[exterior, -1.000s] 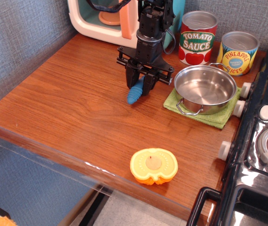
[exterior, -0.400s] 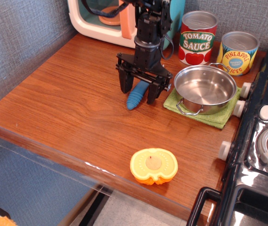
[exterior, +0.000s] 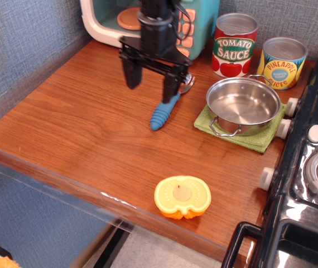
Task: Place the blue spoon adjacent left to the pot
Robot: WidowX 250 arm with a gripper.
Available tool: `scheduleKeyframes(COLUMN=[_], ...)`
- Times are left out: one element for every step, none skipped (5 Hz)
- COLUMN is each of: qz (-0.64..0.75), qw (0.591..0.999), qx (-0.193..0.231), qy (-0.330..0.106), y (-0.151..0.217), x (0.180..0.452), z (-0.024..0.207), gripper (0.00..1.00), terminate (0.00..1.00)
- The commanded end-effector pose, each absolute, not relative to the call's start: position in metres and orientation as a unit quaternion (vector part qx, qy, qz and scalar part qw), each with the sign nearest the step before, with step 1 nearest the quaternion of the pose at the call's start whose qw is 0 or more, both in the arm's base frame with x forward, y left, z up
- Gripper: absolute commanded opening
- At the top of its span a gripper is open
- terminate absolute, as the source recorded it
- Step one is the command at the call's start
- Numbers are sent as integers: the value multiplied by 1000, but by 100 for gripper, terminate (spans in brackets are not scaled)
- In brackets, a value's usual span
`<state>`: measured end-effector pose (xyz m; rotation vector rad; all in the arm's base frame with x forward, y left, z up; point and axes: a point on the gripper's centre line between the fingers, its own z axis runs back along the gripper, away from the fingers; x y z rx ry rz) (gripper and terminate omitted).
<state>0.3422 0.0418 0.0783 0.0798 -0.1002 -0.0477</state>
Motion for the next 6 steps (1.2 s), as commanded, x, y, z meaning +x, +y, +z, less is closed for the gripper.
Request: scheduleKeyframes(qz=[-35,-43,-42,-32,-32,-32], qw=[996,995,996,997,997,997], qx=[64,65,64,53,53,53], qy=[-57,-57,-53,-42,-42,-42], y=[55,57,57,54,54,54], x=[279,271,269,266,266,266], z=[99,96,94,89,89,89], gripper=[100,100,100,100,100,100], terminate=[0,0,0,0,0,100])
